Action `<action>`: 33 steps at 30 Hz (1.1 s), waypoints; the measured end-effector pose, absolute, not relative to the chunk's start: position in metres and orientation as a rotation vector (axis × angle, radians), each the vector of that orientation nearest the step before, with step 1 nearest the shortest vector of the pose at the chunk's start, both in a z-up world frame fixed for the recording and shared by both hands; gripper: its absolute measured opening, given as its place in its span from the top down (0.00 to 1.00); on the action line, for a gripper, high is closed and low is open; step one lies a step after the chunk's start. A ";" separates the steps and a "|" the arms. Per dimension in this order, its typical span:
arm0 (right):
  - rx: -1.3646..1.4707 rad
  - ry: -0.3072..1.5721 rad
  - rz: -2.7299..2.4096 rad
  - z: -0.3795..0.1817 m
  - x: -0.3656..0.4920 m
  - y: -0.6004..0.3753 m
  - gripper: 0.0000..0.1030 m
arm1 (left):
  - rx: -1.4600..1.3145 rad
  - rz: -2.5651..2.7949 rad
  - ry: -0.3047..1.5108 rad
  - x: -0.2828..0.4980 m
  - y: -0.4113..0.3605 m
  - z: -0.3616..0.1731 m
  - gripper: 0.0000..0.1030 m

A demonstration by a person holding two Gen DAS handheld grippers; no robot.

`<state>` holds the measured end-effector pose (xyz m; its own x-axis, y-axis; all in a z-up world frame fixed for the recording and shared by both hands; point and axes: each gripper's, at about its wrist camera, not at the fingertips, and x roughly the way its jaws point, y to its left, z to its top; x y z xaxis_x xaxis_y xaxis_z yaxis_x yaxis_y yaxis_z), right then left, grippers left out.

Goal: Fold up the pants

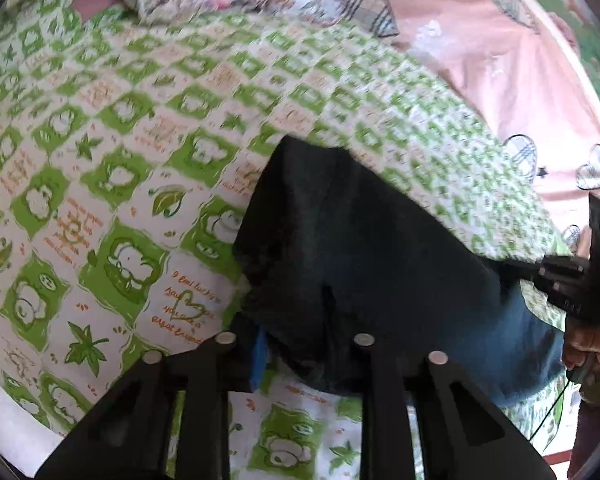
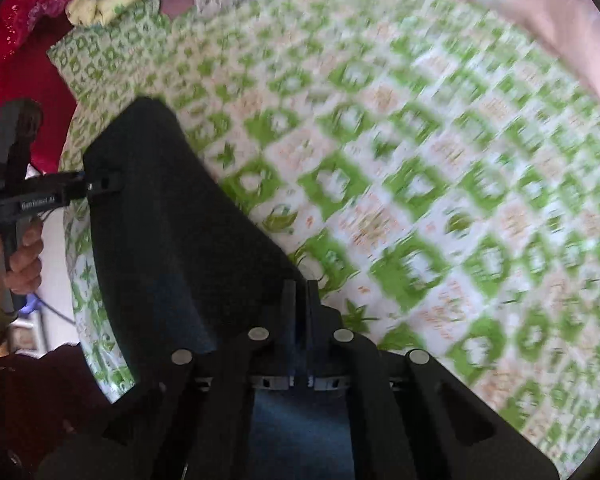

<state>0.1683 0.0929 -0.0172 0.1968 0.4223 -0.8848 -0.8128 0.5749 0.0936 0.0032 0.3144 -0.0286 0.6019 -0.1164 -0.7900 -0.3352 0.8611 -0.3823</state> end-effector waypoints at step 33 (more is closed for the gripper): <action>0.090 0.848 0.559 -0.007 0.119 -0.002 0.45 | -0.297 0.166 0.809 -0.024 0.300 0.027 0.48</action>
<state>0.1185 -0.0020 -0.0071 0.5276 0.5022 -0.6851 -0.4321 0.8531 0.2925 -0.0241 0.3003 0.0269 0.6801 0.0327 -0.7324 -0.2577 0.9459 -0.1971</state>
